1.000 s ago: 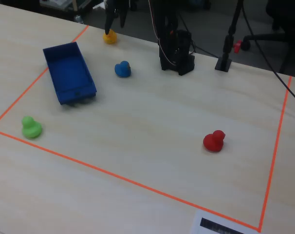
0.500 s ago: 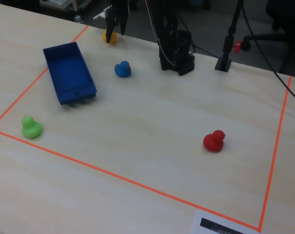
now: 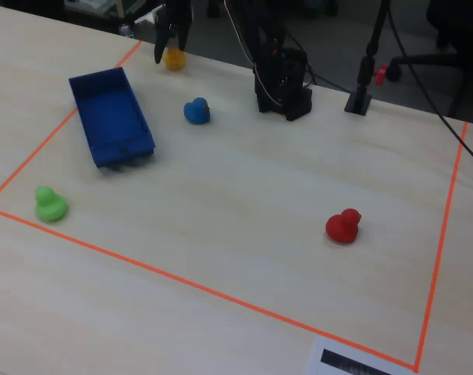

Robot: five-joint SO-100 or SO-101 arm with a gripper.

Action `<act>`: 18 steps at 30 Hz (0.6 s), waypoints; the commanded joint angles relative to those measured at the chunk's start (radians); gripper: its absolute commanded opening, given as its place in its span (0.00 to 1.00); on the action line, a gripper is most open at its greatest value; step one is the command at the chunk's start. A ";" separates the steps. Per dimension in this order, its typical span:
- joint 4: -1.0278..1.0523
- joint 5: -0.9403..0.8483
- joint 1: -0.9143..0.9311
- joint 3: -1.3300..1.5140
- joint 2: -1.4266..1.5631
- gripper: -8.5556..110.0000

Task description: Grasp yellow duck and put it into box.

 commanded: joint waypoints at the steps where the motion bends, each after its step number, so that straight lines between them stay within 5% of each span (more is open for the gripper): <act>1: 0.011 0.017 -0.020 -0.058 0.014 0.10; 18: -0.020 0.058 -0.054 -0.074 0.066 0.07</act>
